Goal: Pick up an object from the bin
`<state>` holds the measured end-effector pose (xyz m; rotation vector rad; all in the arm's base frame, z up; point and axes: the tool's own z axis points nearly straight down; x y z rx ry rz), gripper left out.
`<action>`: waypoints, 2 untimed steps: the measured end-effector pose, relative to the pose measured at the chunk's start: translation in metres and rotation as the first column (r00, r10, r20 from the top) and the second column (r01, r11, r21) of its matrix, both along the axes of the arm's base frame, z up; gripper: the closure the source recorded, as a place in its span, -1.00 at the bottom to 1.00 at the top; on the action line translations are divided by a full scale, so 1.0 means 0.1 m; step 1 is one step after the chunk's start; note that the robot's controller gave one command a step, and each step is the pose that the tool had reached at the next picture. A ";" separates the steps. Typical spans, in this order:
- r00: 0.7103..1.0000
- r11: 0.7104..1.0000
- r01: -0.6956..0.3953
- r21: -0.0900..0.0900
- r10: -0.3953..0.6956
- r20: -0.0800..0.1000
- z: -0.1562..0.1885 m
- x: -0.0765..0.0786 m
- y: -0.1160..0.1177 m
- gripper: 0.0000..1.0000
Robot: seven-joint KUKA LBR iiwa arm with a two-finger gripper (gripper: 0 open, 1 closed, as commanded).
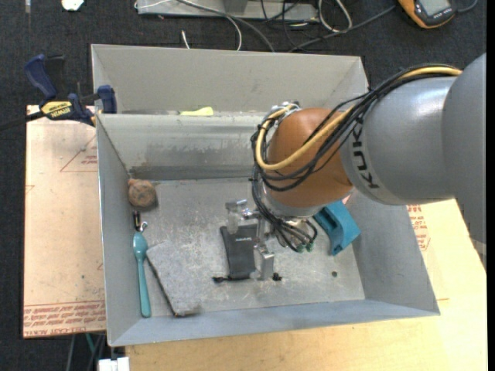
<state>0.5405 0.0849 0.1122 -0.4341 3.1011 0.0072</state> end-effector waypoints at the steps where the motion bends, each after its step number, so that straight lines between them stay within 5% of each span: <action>1: 0.969 0.969 0.247 -0.003 -0.247 -0.012 -0.05 -0.09 -0.09 -1.00; 2: 0.980 0.980 0.200 -0.002 -0.200 -0.007 -0.26 -0.06 -0.23 -1.00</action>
Offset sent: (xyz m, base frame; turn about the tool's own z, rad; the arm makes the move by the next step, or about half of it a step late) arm -0.0030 -0.0375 -0.0422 -0.0948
